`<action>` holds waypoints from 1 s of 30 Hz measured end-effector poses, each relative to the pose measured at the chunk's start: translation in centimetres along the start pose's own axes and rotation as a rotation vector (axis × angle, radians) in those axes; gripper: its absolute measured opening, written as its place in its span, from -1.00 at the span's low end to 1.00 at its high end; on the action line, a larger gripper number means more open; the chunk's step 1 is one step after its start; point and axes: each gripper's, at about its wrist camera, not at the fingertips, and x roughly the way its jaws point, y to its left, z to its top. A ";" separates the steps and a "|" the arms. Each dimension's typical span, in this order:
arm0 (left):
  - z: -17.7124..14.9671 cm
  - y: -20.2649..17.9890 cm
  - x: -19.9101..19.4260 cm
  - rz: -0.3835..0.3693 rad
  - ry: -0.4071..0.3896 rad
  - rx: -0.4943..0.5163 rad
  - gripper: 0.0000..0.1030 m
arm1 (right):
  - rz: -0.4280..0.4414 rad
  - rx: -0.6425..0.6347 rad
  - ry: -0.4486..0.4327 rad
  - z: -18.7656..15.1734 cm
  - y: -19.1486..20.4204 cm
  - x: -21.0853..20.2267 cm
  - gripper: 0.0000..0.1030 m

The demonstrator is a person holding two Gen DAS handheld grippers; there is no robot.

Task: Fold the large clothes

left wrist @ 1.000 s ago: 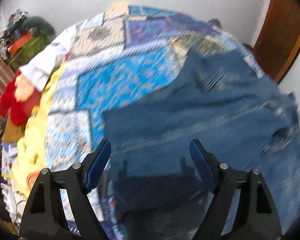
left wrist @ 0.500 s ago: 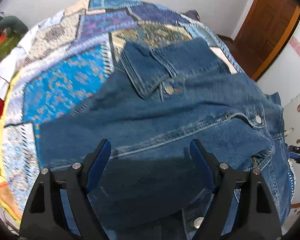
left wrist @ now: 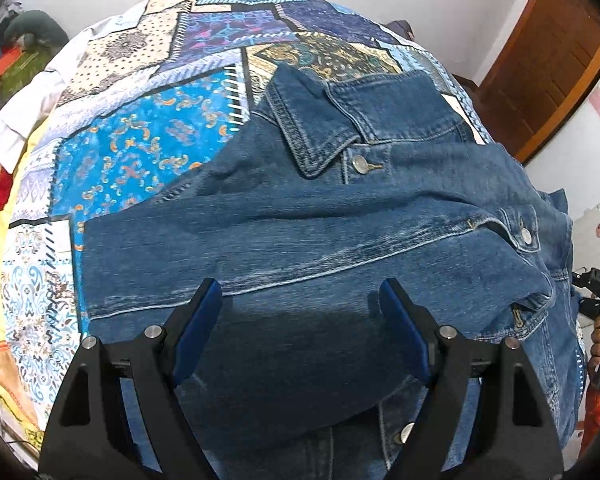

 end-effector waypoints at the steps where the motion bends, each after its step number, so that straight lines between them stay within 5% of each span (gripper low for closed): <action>1: 0.1 0.1 -0.1 0.004 -0.005 0.001 0.57 | -0.025 -0.057 -0.025 -0.1 1.2 -0.6 -0.44; 8: 0.4 -0.2 -1.9 0.031 -0.069 0.034 0.57 | 0.047 -0.299 -0.190 -0.7 9.8 -5.6 -0.69; 13: 0.6 0.1 -4.3 0.003 -0.128 0.028 0.57 | 0.196 -0.456 -0.187 -2.6 18.5 -7.4 -0.70; 18: 0.2 0.6 -6.8 -0.027 -0.173 0.027 0.57 | 0.293 -0.626 -0.085 -8.8 26.0 -4.7 -0.70; 25: -1.7 1.5 -8.2 -0.030 -0.165 0.059 0.57 | 0.165 -0.663 0.092 -14.8 26.6 3.8 -0.70; 30: -2.3 0.1 -7.7 -0.024 -0.124 0.116 0.57 | 0.108 -0.734 0.114 -15.3 26.0 2.6 -0.69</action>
